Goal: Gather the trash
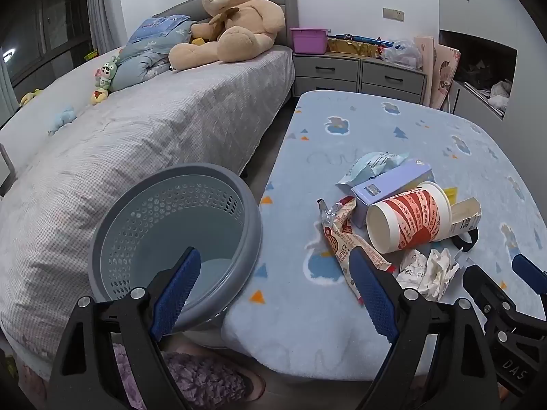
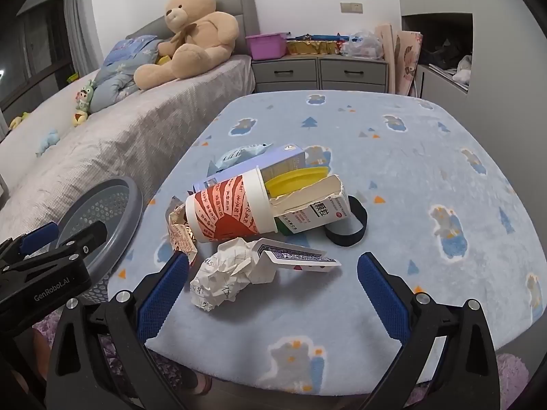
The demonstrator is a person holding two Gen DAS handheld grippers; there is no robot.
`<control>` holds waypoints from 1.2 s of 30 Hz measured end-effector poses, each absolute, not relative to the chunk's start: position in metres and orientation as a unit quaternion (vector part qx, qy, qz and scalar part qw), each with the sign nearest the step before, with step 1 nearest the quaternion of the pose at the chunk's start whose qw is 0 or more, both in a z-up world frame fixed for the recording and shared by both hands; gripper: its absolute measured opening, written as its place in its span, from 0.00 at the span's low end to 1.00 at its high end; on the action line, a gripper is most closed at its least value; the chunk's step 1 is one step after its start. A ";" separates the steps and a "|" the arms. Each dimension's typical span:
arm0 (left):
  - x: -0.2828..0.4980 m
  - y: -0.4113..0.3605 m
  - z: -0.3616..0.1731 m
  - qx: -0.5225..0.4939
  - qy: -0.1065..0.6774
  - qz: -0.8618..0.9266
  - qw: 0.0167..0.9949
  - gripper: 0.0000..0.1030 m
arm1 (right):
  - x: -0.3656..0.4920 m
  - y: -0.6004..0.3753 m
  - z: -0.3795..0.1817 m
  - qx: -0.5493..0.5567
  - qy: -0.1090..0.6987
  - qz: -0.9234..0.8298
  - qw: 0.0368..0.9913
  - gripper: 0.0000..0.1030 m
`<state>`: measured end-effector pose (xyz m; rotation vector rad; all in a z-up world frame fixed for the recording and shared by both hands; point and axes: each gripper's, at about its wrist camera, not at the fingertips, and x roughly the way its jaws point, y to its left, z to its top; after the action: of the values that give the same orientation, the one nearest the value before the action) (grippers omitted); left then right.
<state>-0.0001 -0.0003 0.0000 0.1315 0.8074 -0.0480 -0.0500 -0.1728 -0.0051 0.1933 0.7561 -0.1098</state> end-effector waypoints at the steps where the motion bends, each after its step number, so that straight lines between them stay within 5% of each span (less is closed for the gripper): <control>1: 0.000 0.000 0.000 0.064 0.393 -0.023 0.917 0.82 | -0.050 -0.172 -0.005 0.093 0.369 -0.054 0.923 0.94; 36: 0.000 0.000 0.000 0.061 0.390 -0.024 0.918 0.82 | -0.051 -0.163 0.001 0.089 0.366 -0.054 0.925 0.94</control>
<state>-0.0002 -0.0001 0.0001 0.1260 0.8023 -0.0485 -0.0515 -0.1631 0.0012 0.1820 0.7499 -0.1111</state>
